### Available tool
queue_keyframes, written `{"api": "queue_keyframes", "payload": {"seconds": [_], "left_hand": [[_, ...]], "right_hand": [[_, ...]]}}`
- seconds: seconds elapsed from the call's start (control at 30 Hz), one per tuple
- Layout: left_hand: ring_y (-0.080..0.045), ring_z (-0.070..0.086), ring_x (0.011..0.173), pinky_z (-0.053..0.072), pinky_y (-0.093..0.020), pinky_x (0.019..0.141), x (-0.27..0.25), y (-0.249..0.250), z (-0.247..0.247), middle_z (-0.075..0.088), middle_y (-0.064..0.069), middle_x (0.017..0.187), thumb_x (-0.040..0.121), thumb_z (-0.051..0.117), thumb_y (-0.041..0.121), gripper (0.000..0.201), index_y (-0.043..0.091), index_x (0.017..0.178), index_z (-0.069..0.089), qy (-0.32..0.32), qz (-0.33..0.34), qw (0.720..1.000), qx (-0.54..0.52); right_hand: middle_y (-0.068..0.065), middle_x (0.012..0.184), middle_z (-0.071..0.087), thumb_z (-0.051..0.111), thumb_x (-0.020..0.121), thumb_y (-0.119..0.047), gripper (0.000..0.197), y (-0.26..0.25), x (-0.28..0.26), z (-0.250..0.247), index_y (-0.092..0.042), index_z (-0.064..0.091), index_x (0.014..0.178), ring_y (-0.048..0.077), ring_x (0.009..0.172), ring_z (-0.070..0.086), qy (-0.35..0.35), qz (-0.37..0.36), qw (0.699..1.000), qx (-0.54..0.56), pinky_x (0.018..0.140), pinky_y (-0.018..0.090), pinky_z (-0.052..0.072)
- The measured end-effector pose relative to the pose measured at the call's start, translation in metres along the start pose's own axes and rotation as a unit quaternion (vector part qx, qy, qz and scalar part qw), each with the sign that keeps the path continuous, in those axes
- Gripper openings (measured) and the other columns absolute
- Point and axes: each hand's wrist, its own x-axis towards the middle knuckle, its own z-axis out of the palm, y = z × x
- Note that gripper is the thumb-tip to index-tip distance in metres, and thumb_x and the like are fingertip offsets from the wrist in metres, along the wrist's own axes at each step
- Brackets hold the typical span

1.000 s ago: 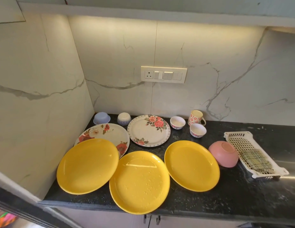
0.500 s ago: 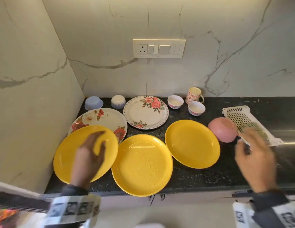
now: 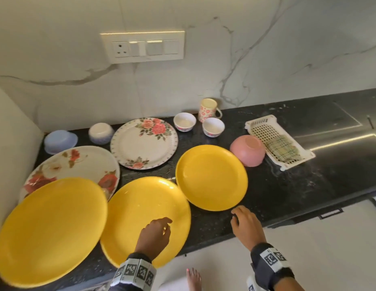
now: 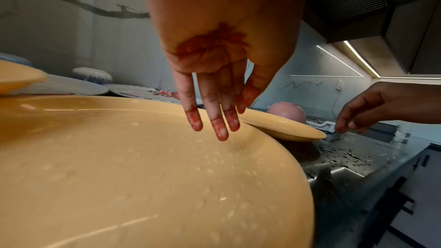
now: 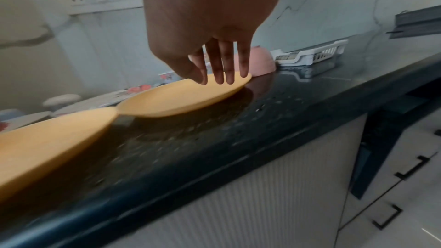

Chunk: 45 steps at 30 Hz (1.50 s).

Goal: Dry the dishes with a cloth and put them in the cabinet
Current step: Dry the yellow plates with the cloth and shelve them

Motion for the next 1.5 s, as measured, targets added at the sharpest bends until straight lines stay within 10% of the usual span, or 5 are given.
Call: {"api": "queue_keyframes", "payload": {"seconds": [0.4, 0.77, 1.07, 1.33, 1.5], "left_hand": [[-0.018, 0.059, 0.108, 0.048, -0.031, 0.090, 0.101, 0.042, -0.020, 0.063, 0.003, 0.121, 0.091, 0.055, 0.019, 0.029, 0.022, 0.120, 0.059, 0.061, -0.007, 0.998, -0.023], [-0.023, 0.057, 0.066, 0.044, -0.032, 0.065, 0.121, 0.031, -0.019, 0.070, -0.003, 0.107, 0.081, 0.067, 0.005, 0.029, 0.015, 0.108, 0.067, 0.089, -0.041, 0.995, -0.018], [-0.004, 0.041, 0.042, 0.044, -0.029, 0.059, 0.119, 0.023, -0.019, 0.072, -0.003, 0.099, 0.079, 0.069, 0.004, 0.028, 0.013, 0.106, 0.068, 0.108, -0.032, 0.993, -0.020], [-0.033, 0.065, 0.086, 0.050, -0.038, 0.082, 0.117, 0.030, -0.023, 0.066, -0.009, 0.116, 0.083, 0.065, 0.008, 0.036, 0.010, 0.120, 0.060, 0.069, -0.053, 0.996, -0.003], [-0.024, 0.048, 0.122, 0.035, -0.030, 0.101, 0.125, 0.046, -0.034, 0.052, -0.008, 0.134, 0.090, 0.057, 0.014, 0.049, 0.011, 0.137, 0.042, 0.031, -0.048, 0.998, -0.014]], "right_hand": [[0.020, 0.117, 0.054, 0.051, 0.089, -0.008, 0.026, 0.132, 0.198, -0.073, 0.001, 0.058, 0.113, 0.036, 0.108, 0.052, 0.113, 0.188, 0.975, 0.006, 0.087, 0.047, 0.046], [0.016, 0.141, 0.040, 0.061, 0.086, -0.023, 0.051, 0.208, 0.273, -0.052, -0.011, 0.046, 0.133, 0.037, 0.131, 0.034, -0.047, 0.255, 0.965, -0.041, 0.109, 0.052, 0.028], [0.025, 0.116, 0.058, 0.044, 0.093, -0.003, 0.029, 0.223, 0.286, -0.047, 0.003, 0.049, 0.120, 0.039, 0.103, 0.058, -0.047, 0.178, 0.968, -0.172, 0.087, 0.044, 0.048], [0.033, 0.099, 0.062, 0.050, 0.091, -0.005, 0.022, 0.221, 0.277, -0.090, 0.013, 0.057, 0.102, 0.043, 0.093, 0.060, 0.155, 0.250, 0.954, 0.048, 0.080, 0.043, 0.047], [0.019, 0.089, 0.066, 0.058, 0.076, -0.020, 0.030, 0.219, 0.245, -0.131, 0.001, 0.065, 0.097, 0.022, 0.075, 0.062, 0.299, 0.293, 0.849, 0.324, 0.077, 0.040, 0.053]]}}
